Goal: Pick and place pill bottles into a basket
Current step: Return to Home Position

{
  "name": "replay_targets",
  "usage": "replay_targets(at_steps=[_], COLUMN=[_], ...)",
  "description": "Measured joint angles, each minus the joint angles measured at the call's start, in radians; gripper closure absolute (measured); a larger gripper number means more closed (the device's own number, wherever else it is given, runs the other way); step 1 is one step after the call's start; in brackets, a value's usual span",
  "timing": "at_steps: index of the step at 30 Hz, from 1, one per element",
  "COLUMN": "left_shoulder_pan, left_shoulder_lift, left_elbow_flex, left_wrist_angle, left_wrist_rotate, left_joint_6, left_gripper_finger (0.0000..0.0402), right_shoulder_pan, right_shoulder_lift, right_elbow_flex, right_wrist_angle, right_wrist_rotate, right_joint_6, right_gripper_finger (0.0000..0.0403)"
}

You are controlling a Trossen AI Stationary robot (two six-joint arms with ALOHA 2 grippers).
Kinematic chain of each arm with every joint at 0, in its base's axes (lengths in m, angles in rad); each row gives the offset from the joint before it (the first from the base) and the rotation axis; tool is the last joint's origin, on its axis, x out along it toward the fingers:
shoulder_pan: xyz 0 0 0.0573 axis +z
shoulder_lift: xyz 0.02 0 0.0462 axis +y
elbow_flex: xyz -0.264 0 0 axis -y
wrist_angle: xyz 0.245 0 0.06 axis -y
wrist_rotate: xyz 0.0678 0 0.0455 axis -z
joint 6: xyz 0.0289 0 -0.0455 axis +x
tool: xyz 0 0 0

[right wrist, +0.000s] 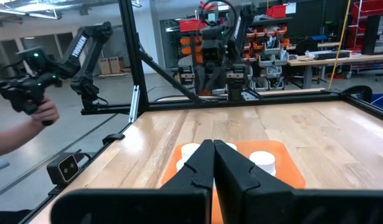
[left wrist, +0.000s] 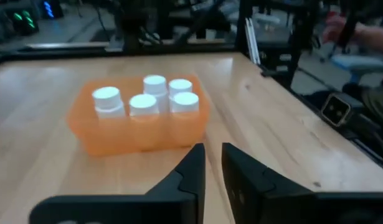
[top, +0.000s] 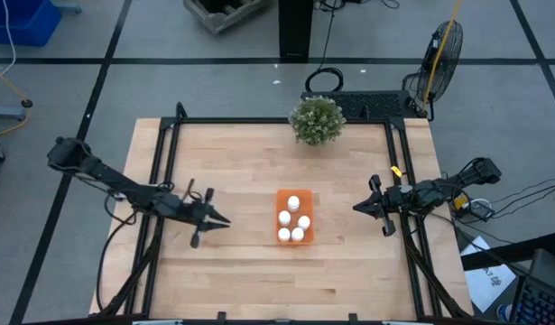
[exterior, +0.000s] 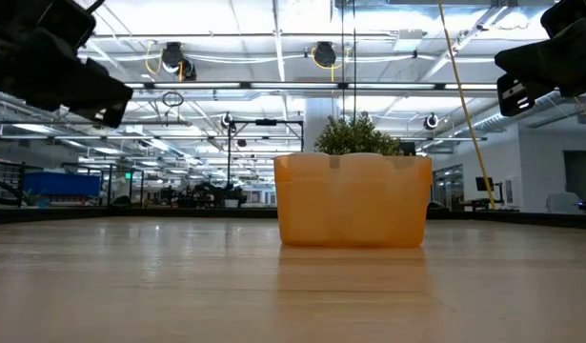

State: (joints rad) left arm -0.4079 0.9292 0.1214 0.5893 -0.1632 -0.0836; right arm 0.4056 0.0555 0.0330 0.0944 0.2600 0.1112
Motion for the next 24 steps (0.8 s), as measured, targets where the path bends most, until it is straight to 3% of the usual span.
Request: replay_targets(at_steps=[5,12,16,21,24], left_shoulder_pan=[-0.009,0.006,0.036,0.093,0.119], left_shoulder_lift=[-0.128,-0.259,-0.331,-0.441,-0.513], left_elbow_flex=[-0.095,-0.112,-0.112,-0.112,-0.112], left_wrist_angle=[0.066,0.058,-0.004,-0.120,-0.220], left_wrist_rotate=[-0.017,-0.017,0.011,0.001,0.004], left_joint_6=[0.011,0.063,0.085,0.036,0.024], left_gripper_finger=[0.0336,0.0351,0.0360,0.0366,0.0365], right_shoulder_pan=[0.000,0.000,0.000,0.000,-0.001], right_shoulder_lift=[0.000,0.000,-0.001,-0.021,-0.048], right_elbow_flex=[0.000,0.000,0.017,0.048,0.081], right_wrist_angle=[0.000,0.044,0.082,-0.010,-0.126], right_wrist_rotate=[0.000,0.031,0.053,0.050,-0.073], right_joint_6=[0.000,-0.047,-0.070,-0.100,-0.069], right_gripper_finger=[0.0403,0.0403,0.0403,0.0403,0.0403])
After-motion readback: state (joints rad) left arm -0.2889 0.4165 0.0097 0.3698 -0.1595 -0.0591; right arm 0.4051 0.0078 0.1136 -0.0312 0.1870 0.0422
